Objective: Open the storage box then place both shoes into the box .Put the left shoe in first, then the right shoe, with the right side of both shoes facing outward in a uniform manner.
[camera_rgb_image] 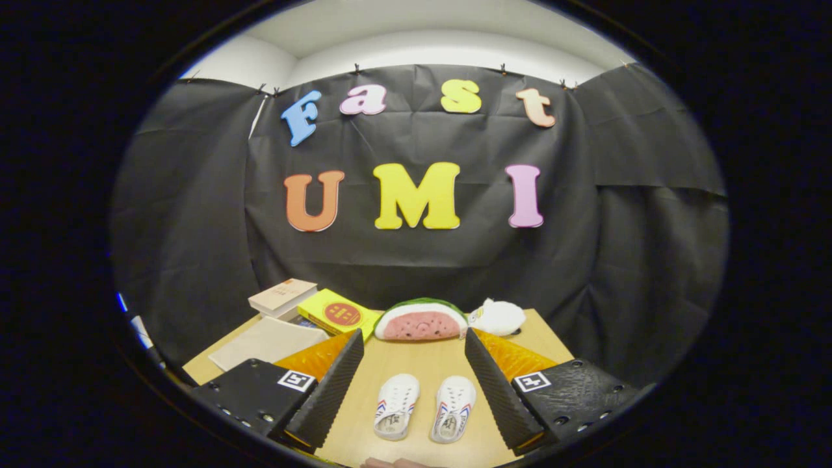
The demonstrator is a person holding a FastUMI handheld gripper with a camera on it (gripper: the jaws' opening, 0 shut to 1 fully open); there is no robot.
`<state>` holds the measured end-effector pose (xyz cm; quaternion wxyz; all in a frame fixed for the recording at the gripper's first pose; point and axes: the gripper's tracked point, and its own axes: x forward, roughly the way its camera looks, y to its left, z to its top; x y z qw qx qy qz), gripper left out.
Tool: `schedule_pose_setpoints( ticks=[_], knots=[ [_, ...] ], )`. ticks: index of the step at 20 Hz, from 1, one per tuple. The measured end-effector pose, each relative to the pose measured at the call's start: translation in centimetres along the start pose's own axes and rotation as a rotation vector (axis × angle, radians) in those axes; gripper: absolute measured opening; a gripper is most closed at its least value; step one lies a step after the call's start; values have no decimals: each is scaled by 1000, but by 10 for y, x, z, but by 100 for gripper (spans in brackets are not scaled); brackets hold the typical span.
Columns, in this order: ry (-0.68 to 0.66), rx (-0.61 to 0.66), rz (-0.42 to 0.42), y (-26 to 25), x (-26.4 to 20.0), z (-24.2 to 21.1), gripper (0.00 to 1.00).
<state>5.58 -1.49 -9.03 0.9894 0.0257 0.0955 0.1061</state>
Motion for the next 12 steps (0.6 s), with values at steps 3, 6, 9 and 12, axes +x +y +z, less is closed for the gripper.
schedule_pose_setpoints(
  ticks=[3, 6, 9, 12],
  knots=[
    [48, 27, 78, 18, 27, -14, 95],
    [107, 73, 161, 35, 55, -29, 94],
    [205, 148, 264, 57, 86, -49, 96],
    [318, 241, 368, 78, 112, -68, 95]
  ],
)
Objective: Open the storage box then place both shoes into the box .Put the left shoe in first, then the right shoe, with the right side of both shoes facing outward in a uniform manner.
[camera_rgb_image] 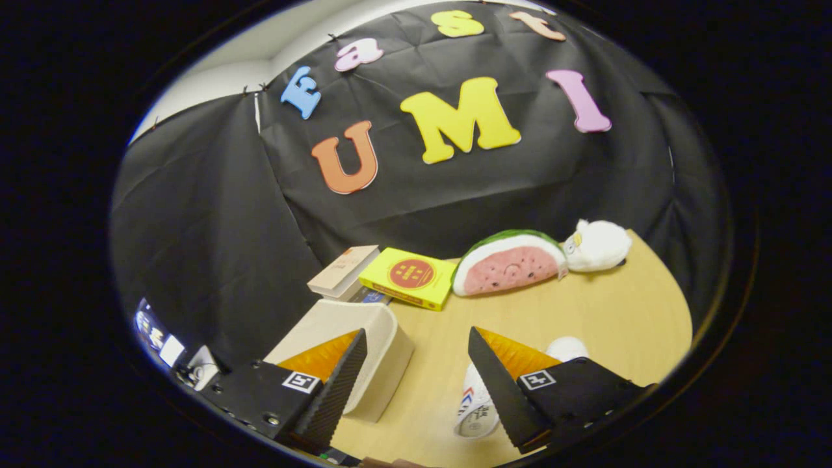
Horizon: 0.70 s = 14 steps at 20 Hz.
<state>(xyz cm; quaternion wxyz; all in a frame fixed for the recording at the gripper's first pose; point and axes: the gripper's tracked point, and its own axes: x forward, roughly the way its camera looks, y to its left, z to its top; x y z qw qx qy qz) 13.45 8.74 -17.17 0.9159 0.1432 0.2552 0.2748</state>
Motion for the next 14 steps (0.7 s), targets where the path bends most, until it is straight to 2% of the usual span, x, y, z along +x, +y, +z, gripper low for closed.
schedule_pose_setpoints(
  ticks=[4, 9, 14],
  knots=[
    [160, 134, 141, 5, 45, -22, 95],
    [361, 294, 440, 34, 84, -45, 95],
    [529, 444, 652, 44, 108, -64, 95]
  ],
)
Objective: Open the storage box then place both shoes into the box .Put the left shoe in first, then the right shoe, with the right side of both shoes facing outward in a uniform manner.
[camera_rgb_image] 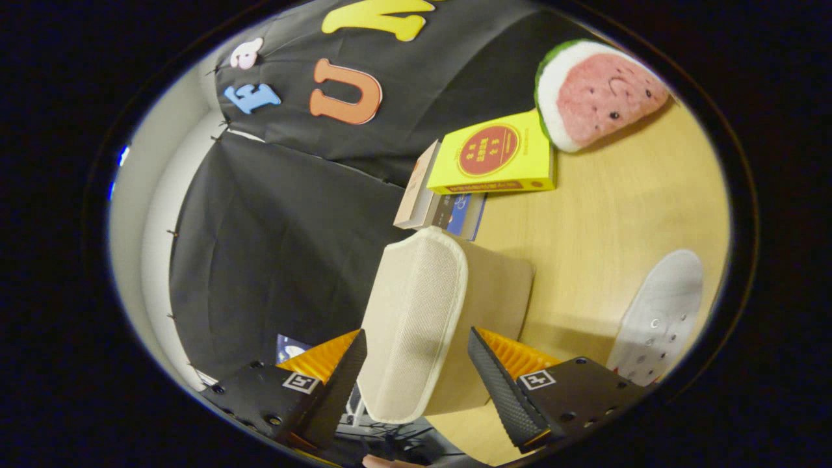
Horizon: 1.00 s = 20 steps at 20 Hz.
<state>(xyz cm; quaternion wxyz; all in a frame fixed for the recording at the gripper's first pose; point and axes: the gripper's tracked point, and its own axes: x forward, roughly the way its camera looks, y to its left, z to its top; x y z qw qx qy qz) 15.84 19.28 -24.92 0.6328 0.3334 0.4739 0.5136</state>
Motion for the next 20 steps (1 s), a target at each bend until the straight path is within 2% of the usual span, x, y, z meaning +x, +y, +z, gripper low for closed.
schedule_pose_setpoints(
  ticks=[3, 8, 9, 10, 11, 13, 14, 15, 17, 20],
  knots=[
    [54, 119, 128, 1, 12, 7, 95],
    [130, 153, 197, -6, 24, 6, 93],
    [138, 162, 215, -4, 24, 4, 76],
    [147, 159, 228, 0, 24, 2, 76],
    [143, 146, 177, -8, 25, 1, 73],
    [138, 197, 192, -6, 18, 1, 36],
    [141, 194, 190, -4, 17, -1, 36],
    [129, 195, 152, -12, 22, 0, 36],
    [112, 205, 149, -6, 17, 6, 11],
    [99, 161, 102, 5, 3, 0, 0]
  ],
)
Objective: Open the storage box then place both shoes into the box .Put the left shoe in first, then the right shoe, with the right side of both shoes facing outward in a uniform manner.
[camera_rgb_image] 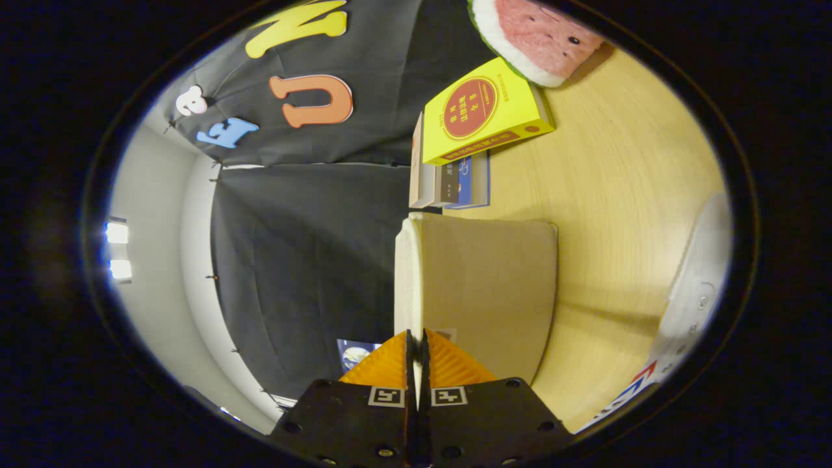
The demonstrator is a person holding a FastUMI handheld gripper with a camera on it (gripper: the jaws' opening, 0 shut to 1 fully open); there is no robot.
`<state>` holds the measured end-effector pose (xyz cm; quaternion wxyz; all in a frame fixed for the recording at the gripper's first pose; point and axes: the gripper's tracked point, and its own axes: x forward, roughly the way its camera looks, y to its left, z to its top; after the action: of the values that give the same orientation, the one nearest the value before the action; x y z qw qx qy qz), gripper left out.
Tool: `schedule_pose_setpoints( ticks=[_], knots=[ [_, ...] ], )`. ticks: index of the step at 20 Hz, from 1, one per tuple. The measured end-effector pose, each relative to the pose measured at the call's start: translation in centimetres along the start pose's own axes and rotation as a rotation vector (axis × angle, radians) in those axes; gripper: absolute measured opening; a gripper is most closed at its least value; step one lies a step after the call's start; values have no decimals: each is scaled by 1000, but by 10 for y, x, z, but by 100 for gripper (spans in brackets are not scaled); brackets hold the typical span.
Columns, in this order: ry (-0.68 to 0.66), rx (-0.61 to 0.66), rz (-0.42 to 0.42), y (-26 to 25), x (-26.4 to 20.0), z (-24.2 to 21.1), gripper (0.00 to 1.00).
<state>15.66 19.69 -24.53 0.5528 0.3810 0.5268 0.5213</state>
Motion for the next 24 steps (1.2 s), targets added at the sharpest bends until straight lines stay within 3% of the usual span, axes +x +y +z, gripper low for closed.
schedule_pose_setpoints(
  ticks=[3, 10, 18, 24],
  knots=[
    [1, -46, -88, 15, -14, -8, 0],
    [-83, -45, -169, 54, -7, -8, 0],
    [-152, -94, -183, 129, 17, -5, 0],
    [-128, -136, -161, 182, 65, -4, 3]
  ],
)
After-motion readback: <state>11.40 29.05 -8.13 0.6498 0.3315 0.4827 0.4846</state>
